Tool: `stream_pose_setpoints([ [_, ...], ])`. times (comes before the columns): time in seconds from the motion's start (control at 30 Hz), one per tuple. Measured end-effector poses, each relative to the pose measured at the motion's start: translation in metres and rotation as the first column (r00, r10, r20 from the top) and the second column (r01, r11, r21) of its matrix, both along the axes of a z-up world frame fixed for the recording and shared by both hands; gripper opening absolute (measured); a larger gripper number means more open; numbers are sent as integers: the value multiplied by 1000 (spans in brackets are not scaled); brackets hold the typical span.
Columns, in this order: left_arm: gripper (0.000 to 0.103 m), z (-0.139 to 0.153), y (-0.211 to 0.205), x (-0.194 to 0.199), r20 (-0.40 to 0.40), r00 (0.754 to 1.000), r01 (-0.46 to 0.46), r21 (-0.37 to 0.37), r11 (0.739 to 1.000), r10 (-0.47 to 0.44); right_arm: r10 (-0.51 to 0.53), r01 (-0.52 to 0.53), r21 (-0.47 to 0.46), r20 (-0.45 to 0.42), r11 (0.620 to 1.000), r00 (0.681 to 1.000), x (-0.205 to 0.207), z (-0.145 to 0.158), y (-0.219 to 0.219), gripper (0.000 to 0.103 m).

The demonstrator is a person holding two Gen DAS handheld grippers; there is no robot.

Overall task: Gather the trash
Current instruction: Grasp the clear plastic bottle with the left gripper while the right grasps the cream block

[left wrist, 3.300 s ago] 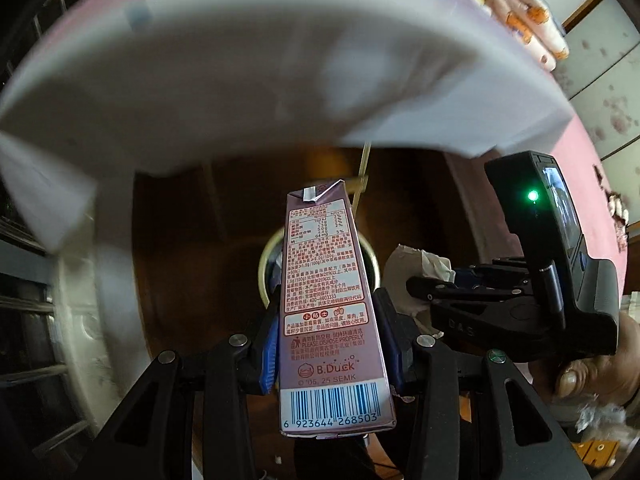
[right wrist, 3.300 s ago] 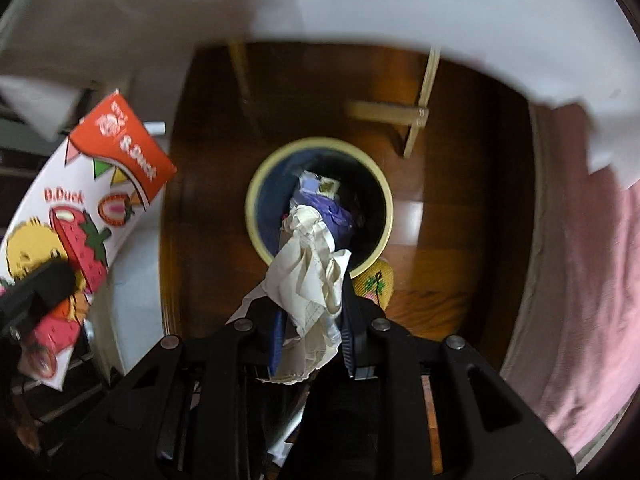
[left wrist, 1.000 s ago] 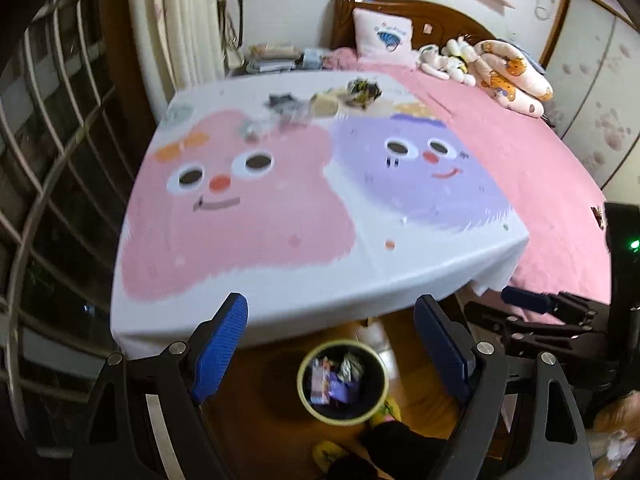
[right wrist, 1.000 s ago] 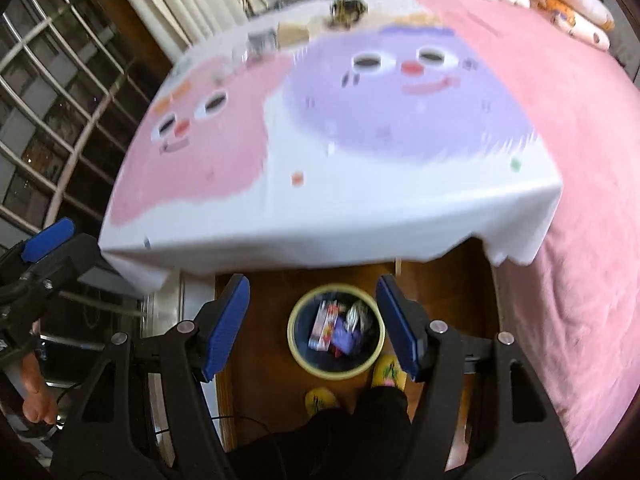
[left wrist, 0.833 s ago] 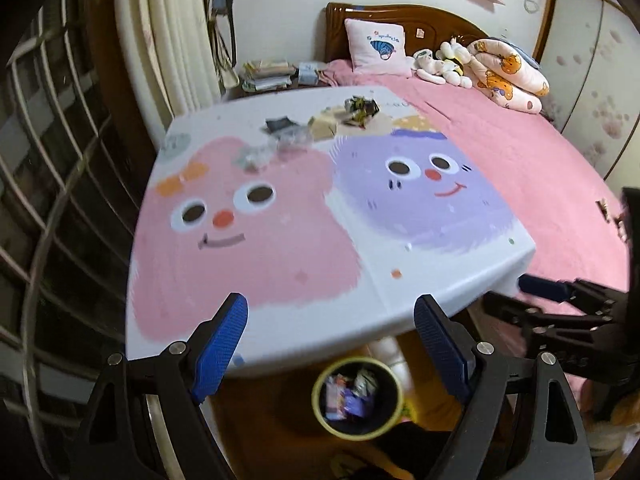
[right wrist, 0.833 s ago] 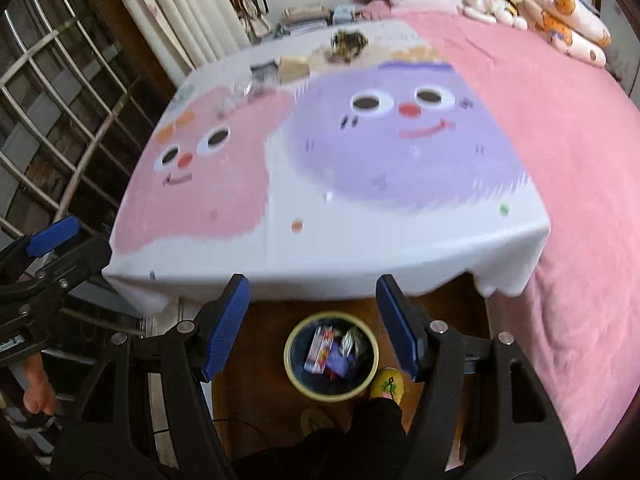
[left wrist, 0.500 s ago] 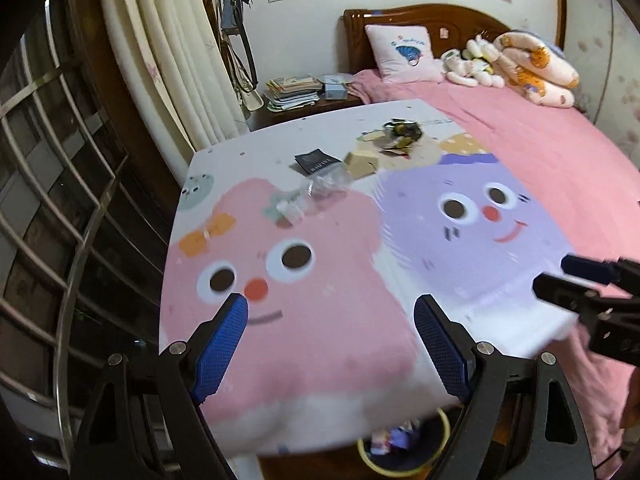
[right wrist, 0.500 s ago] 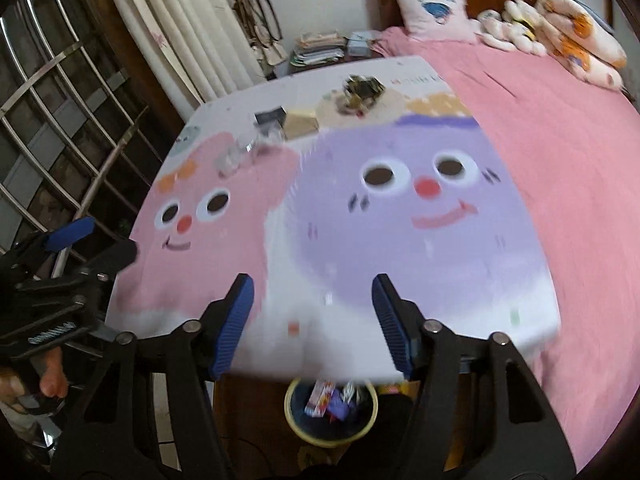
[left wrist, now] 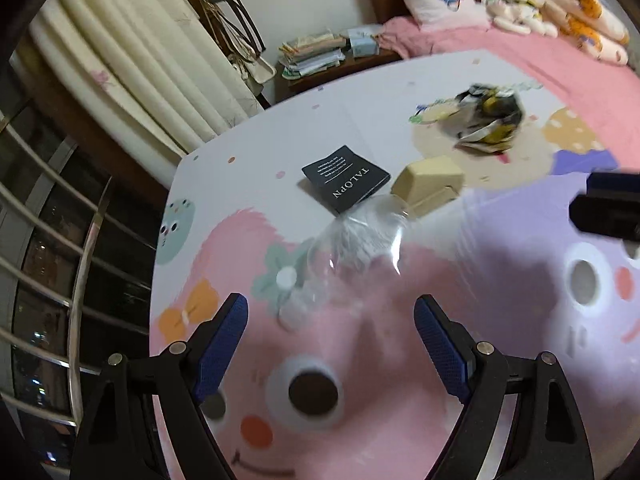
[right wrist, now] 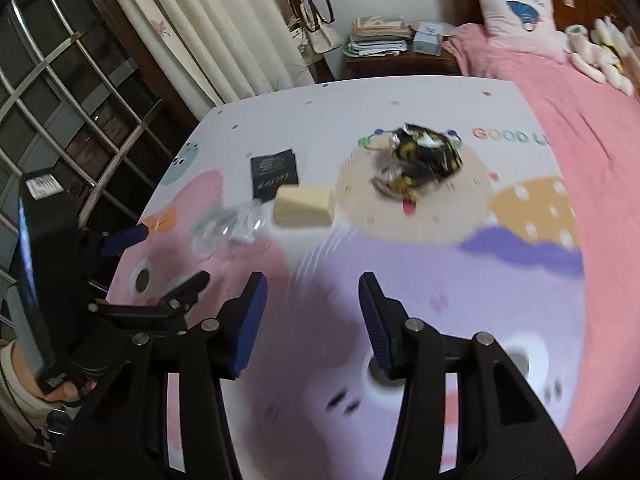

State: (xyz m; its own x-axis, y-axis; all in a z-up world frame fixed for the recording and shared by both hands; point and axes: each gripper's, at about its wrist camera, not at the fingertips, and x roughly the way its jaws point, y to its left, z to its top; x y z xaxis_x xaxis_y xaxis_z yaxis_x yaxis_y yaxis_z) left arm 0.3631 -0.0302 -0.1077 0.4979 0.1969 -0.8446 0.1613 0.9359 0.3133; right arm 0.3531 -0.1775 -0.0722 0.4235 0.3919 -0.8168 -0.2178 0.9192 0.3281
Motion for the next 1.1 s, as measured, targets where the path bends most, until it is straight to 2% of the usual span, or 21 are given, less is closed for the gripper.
stream_pose_setpoints([
  [0.13, 86, -23, -9, 28, -26, 999, 38, 50, 998, -37, 44, -45, 6, 4, 999, 999, 36, -12, 1, 44],
  [0.27, 86, -36, -18, 44, -27, 996, 90, 102, 991, -88, 77, -77, 18, 2, 997, 997, 65, -20, 7, 39],
  [0.4, 86, -45, -20, 52, -42, 994, 103, 113, 988, -99, 89, -90, 25, 11, 996, 996, 85, -26, 17, 38],
  [0.47, 83, -48, -19, 57, -54, 994, 101, 104, 989, -96, 92, -93, 32, 9, 995, 996, 94, -32, 24, 37],
  [0.53, 68, -51, -15, 60, -73, 993, 95, 82, 992, -89, 96, -96, 36, 8, 995, 995, 97, -35, 29, 37],
  [0.57, 64, -53, -12, 64, -84, 993, 88, 67, 994, -82, 96, -97, 35, 9, 995, 995, 99, -38, 31, 37],
  [0.63, 45, -55, -6, 68, -100, 993, 72, 39, 997, -68, 102, -102, 36, 7, 994, 995, 100, -41, 35, 37],
  [0.67, 42, -56, -2, 71, -114, 992, 58, 13, 998, -56, 104, -104, 34, 7, 994, 995, 100, -42, 36, 37],
  [0.77, 38, -53, 9, 72, -114, 993, 21, -53, 998, -27, 111, -111, 39, -1, 993, 994, 98, -46, 39, 37],
  [0.87, 37, -48, 16, 69, -101, 995, 1, -80, 997, -9, 103, -102, 54, -25, 993, 994, 95, -51, 38, 37],
  [0.93, 36, -45, 19, 65, -99, 995, -7, -86, 996, -2, 87, -85, 59, -38, 995, 995, 93, -55, 37, 44],
  [0.97, 36, -44, 22, 63, -97, 995, -12, -91, 996, 3, 77, -75, 60, -44, 995, 996, 91, -57, 37, 54],
  [1.0, 36, -43, 24, 60, -97, 995, -19, -94, 995, 10, 71, -68, 65, -47, 996, 996, 90, -59, 36, 59],
  [1.1, 36, -42, 30, 50, -102, 994, -49, -98, 994, 39, 57, -54, 67, -45, 996, 997, 86, -63, 40, 61],
])
